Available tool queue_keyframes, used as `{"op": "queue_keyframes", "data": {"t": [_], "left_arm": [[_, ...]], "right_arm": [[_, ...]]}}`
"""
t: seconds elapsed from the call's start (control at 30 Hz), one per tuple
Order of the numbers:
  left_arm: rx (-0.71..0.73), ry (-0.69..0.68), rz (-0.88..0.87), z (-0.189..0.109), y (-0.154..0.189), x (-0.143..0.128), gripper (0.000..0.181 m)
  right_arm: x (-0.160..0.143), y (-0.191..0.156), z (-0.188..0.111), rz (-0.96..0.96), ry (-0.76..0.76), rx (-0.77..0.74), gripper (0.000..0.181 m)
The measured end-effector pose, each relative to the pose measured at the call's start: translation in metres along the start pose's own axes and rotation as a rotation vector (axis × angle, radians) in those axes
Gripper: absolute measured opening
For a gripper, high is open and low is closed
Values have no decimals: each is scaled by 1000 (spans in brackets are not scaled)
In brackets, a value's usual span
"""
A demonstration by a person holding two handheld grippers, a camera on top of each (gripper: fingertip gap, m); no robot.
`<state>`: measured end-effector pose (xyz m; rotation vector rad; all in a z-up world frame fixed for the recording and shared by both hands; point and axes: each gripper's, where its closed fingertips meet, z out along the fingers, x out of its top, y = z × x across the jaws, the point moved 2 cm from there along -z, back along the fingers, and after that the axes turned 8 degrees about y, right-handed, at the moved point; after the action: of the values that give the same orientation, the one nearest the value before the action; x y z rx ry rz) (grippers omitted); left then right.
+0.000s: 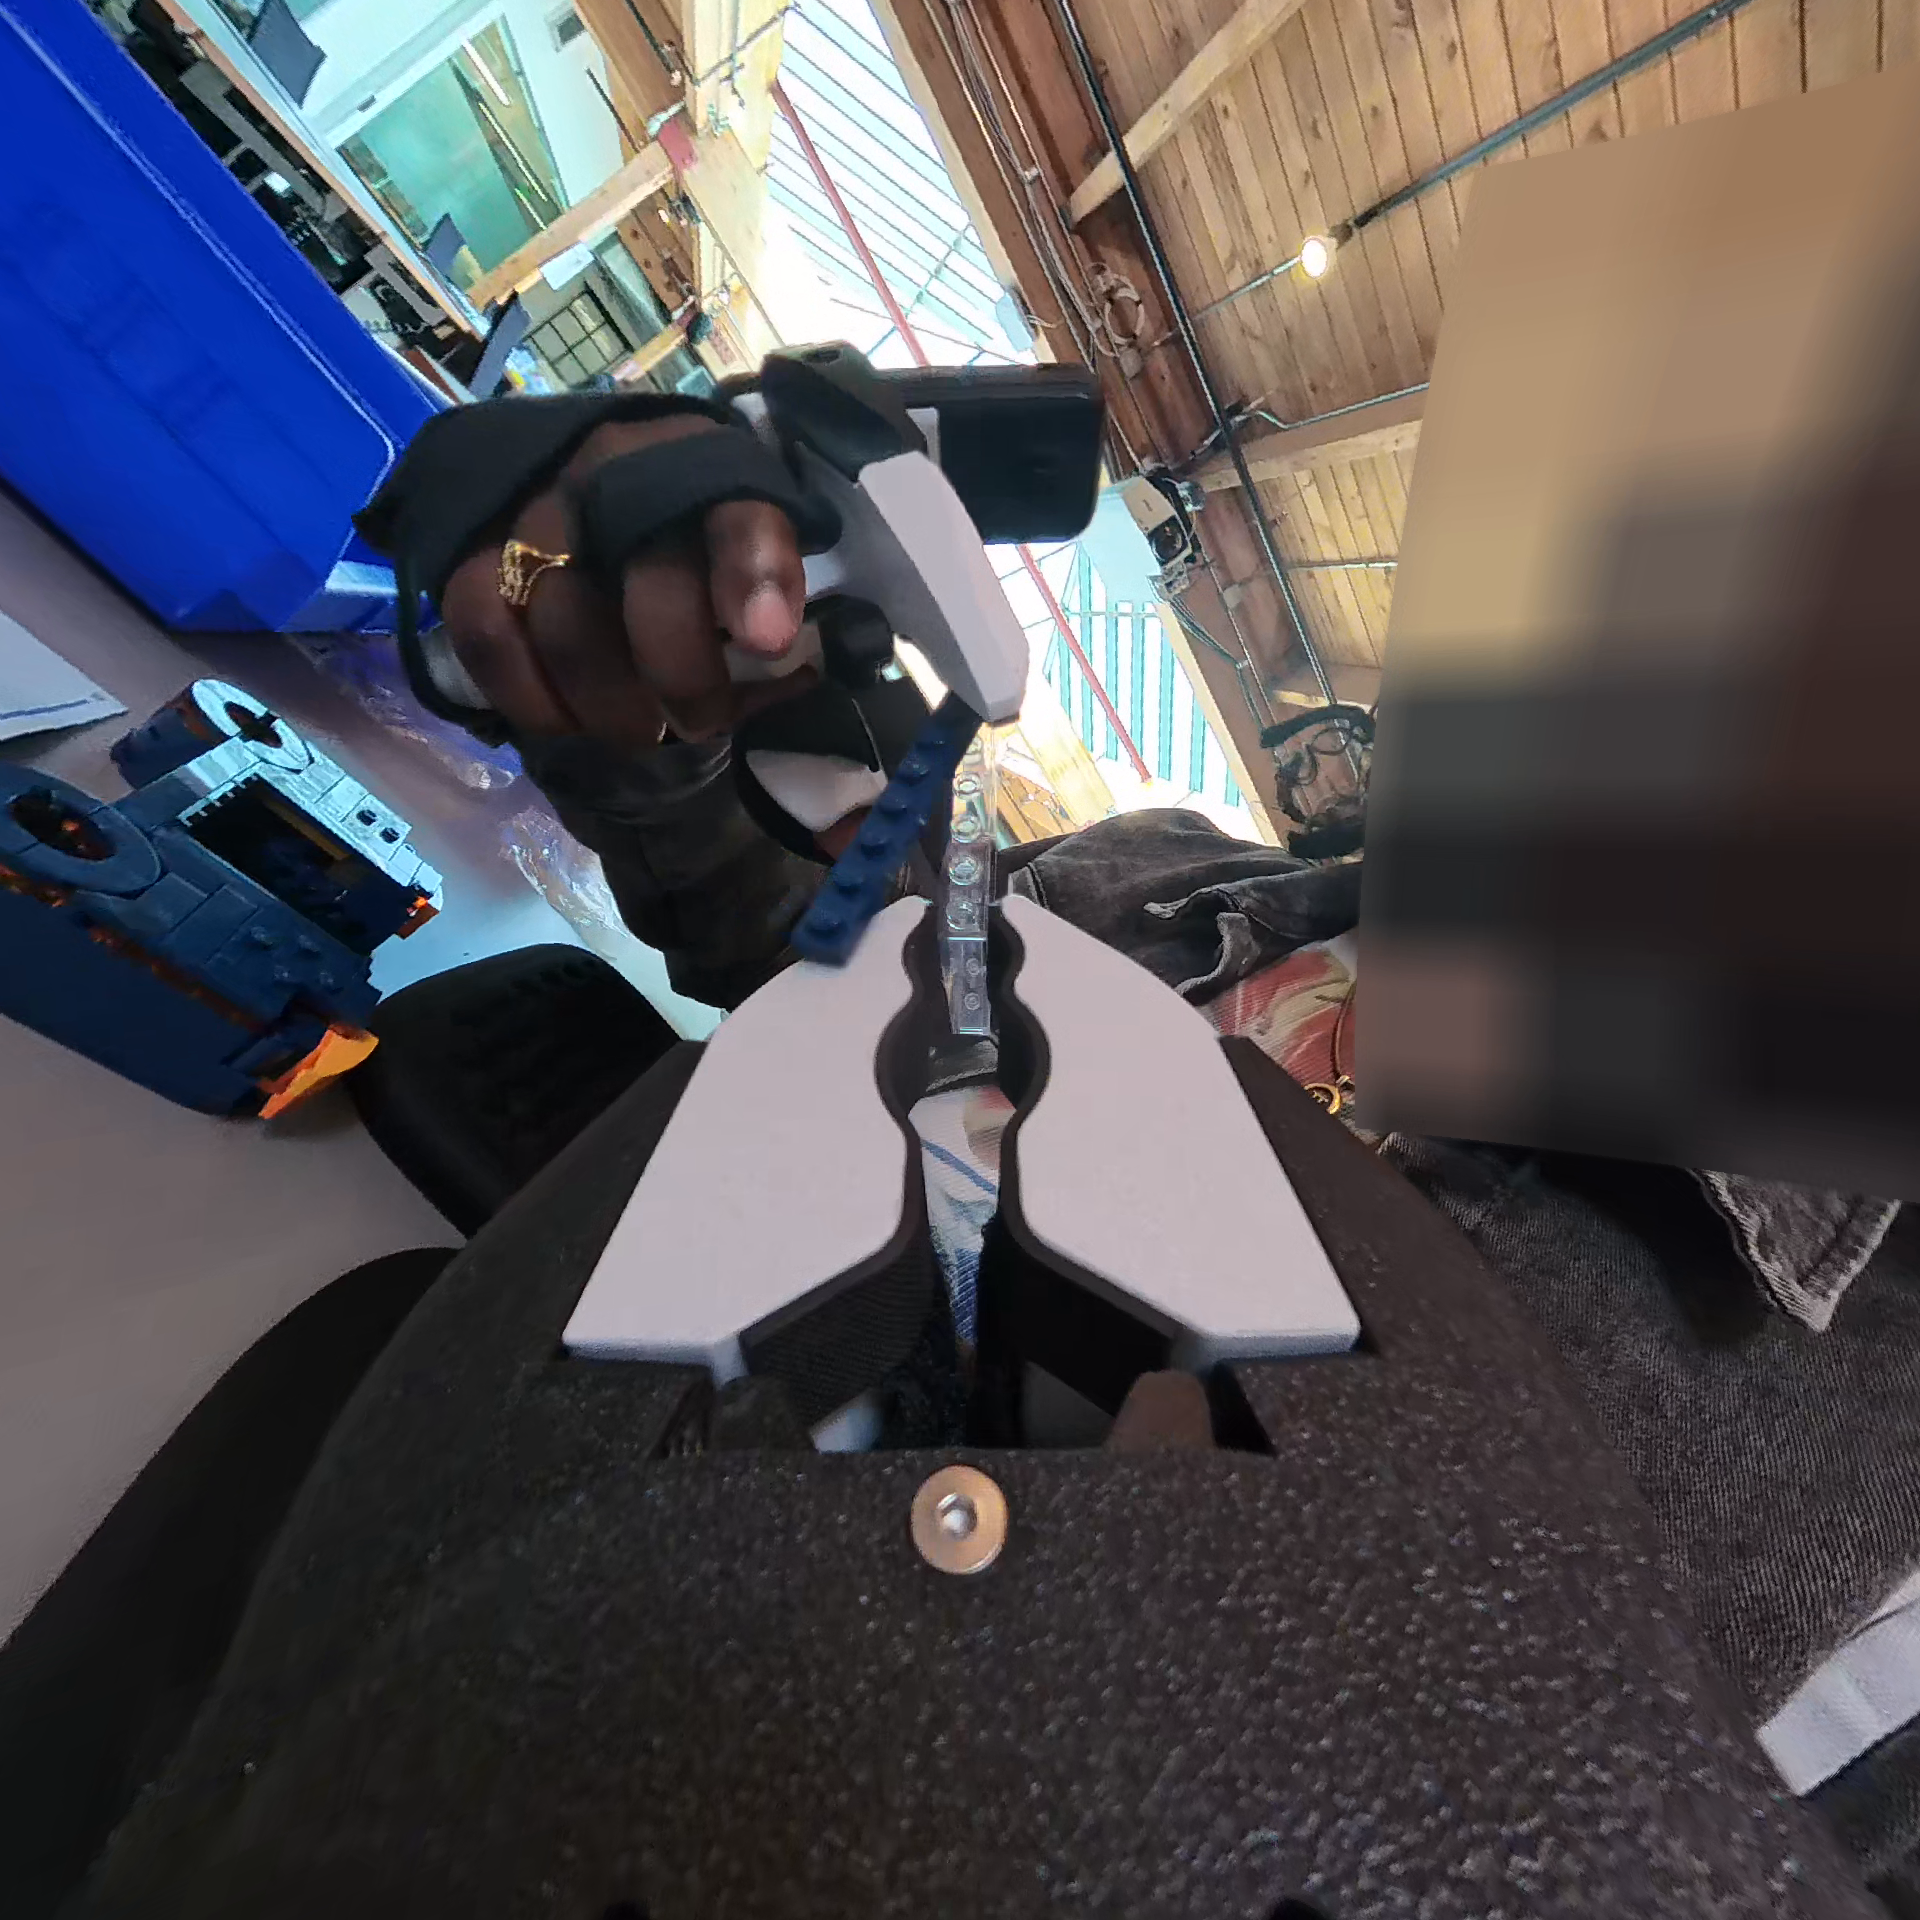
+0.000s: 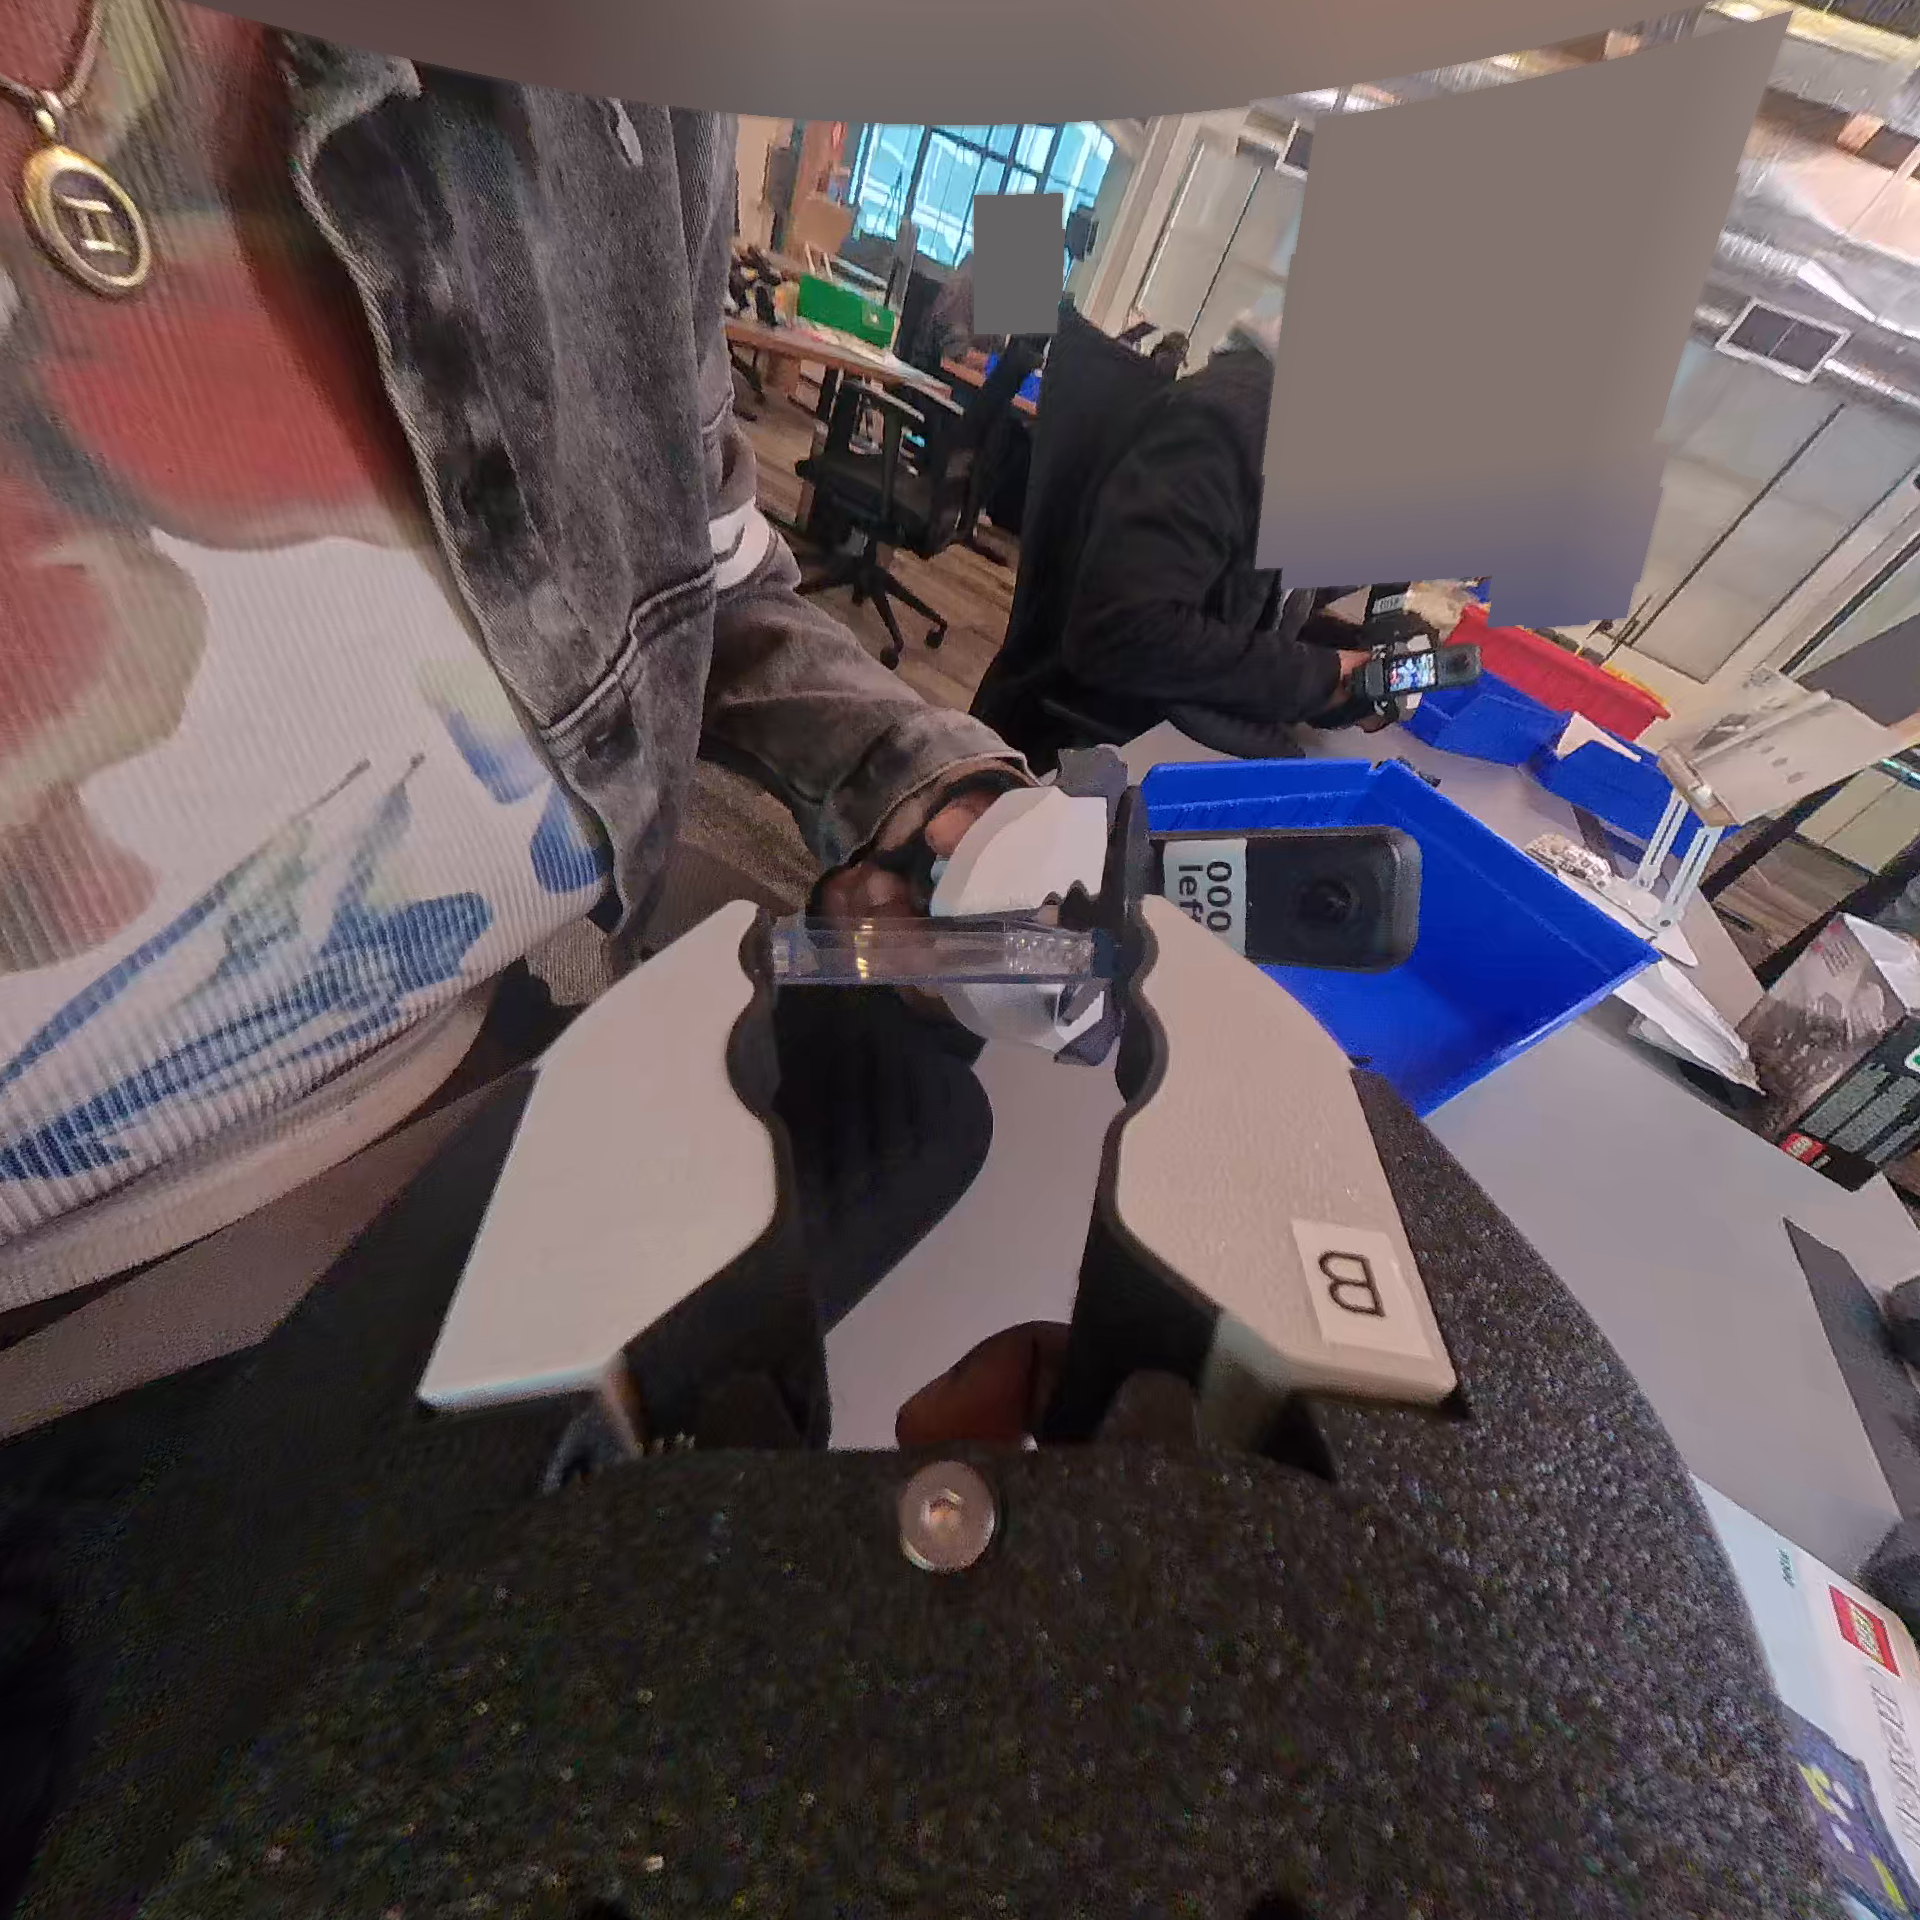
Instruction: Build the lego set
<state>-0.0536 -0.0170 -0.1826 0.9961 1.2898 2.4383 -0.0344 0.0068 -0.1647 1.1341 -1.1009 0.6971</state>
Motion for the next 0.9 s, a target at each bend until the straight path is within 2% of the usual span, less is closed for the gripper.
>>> {"op": "queue_keyframes", "data": {"t": [0.23, 0.37, 0.47, 0.57, 0.67, 0.73, 0.8, 0.9], "left_arm": [[-13, -30, 83, 7, 5, 3, 8], [17, -39, 136, 10, 5, 4, 15], [44, -42, 175, 11, 4, 4, 31], [40, -1, 224, 10, 7, 5, 28], [99, 35, 252, 2, -2, 10, 56], [167, 116, 307, -5, -11, 18, 72], [138, 220, 341, -5, -6, 28, 80], [81, 220, 371, 5, -1, 31, 68]], "right_arm": [[9, -1, -3, -45, 72, -40, 63], [15, -4, -4, -90, 88, -72, 63], [21, -5, -6, -117, 106, -109, 63], [20, -6, -8, -133, 98, -147, 64], [22, -7, -12, -137, 117, -182, 64], [24, -8, -15, -137, 125, -198, 63], [23, -11, -15, -125, 126, -194, 63], [16, -12, -14, -115, 88, -188, 63]]}}
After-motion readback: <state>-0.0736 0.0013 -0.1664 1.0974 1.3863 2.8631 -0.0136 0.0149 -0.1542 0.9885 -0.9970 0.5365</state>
